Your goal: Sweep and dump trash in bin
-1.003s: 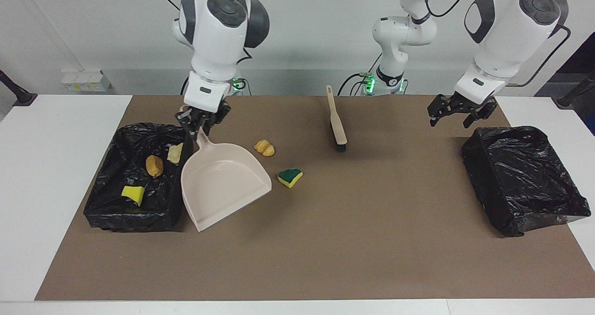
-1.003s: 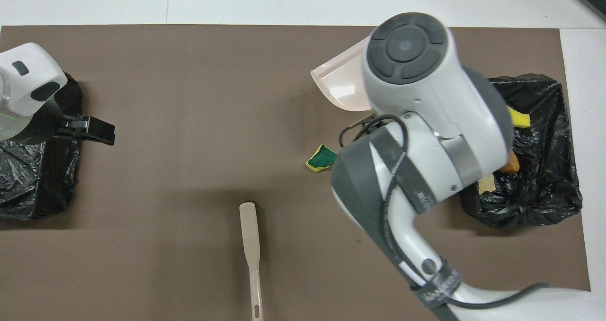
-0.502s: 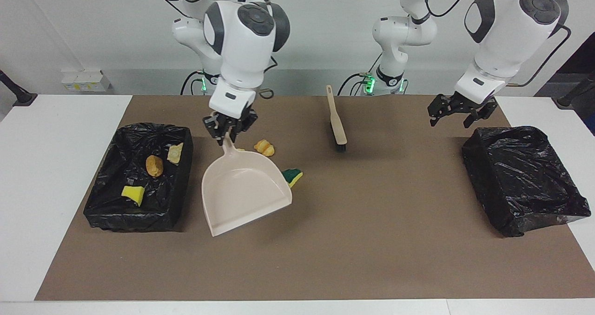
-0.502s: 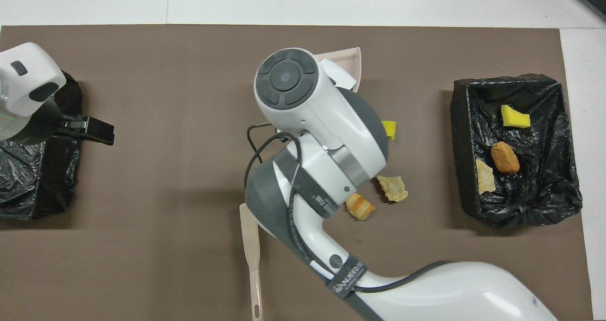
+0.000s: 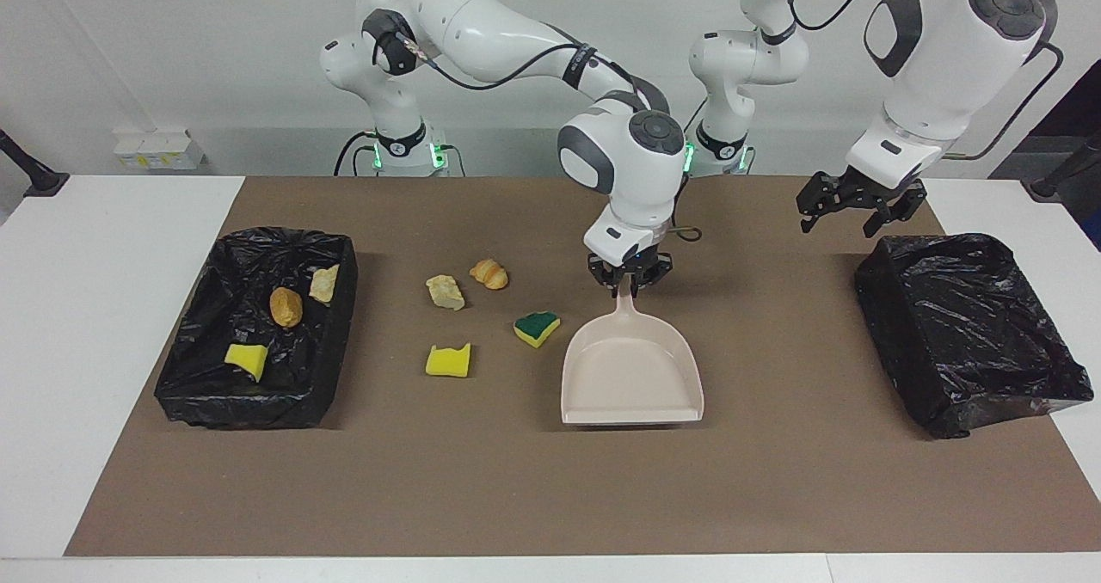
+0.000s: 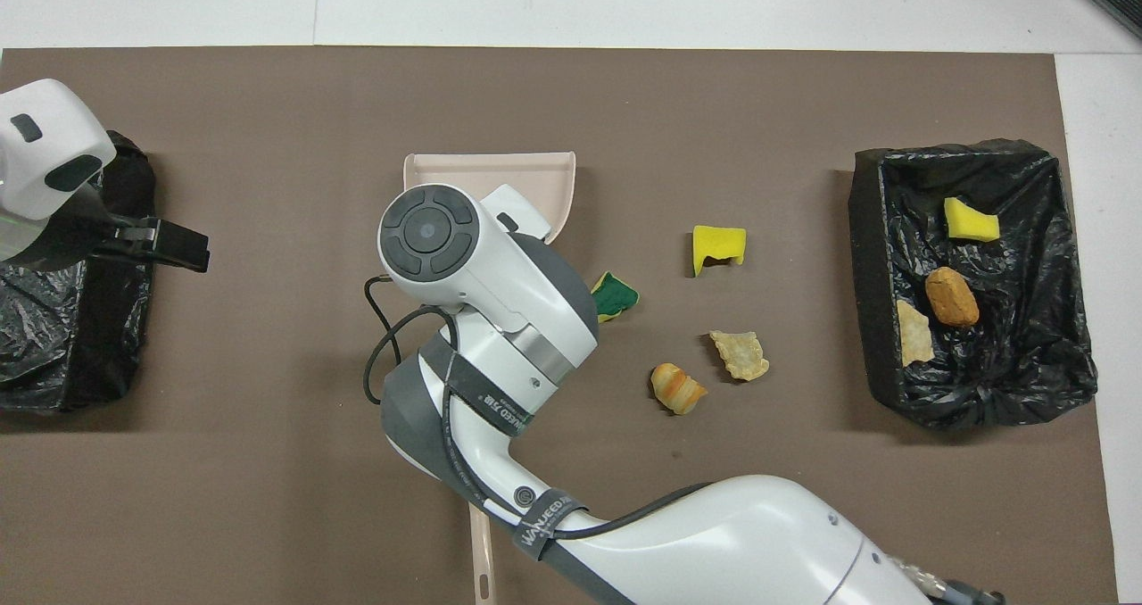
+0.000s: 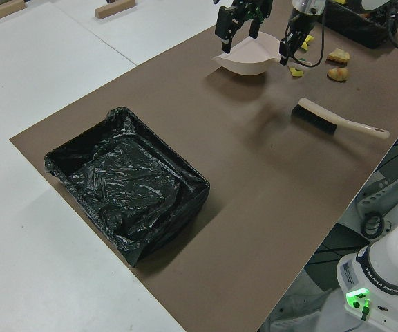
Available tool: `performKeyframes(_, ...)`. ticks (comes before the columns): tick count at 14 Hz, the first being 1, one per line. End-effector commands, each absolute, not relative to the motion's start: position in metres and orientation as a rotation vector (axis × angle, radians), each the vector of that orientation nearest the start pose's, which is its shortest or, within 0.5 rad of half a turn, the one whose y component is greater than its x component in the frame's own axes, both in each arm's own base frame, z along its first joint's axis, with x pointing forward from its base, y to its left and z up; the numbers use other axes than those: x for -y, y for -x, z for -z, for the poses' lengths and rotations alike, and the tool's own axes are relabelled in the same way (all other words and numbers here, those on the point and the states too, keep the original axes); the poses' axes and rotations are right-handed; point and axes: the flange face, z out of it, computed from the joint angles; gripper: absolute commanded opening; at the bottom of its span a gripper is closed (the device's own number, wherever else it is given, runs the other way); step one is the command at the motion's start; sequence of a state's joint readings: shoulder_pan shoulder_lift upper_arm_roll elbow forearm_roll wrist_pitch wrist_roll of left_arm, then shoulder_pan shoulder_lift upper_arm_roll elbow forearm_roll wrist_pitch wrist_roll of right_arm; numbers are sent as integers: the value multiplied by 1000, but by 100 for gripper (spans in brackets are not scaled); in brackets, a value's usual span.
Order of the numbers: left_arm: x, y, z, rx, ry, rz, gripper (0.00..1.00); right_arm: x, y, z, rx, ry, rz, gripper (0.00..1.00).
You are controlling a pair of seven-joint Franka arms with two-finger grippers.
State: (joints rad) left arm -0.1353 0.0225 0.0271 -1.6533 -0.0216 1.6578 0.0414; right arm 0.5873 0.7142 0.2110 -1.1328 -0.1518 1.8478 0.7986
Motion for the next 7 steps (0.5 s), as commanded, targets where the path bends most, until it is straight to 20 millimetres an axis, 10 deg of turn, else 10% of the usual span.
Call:
performKeyframes(1,58,-556,-582,-254,3142,-3,100,-511,-563,-394,-30,3090,41,0)
performKeyframes(7,40,-559,-579,-292,3137,66,100,-512,-557,-368,-21,3115,-21,0)
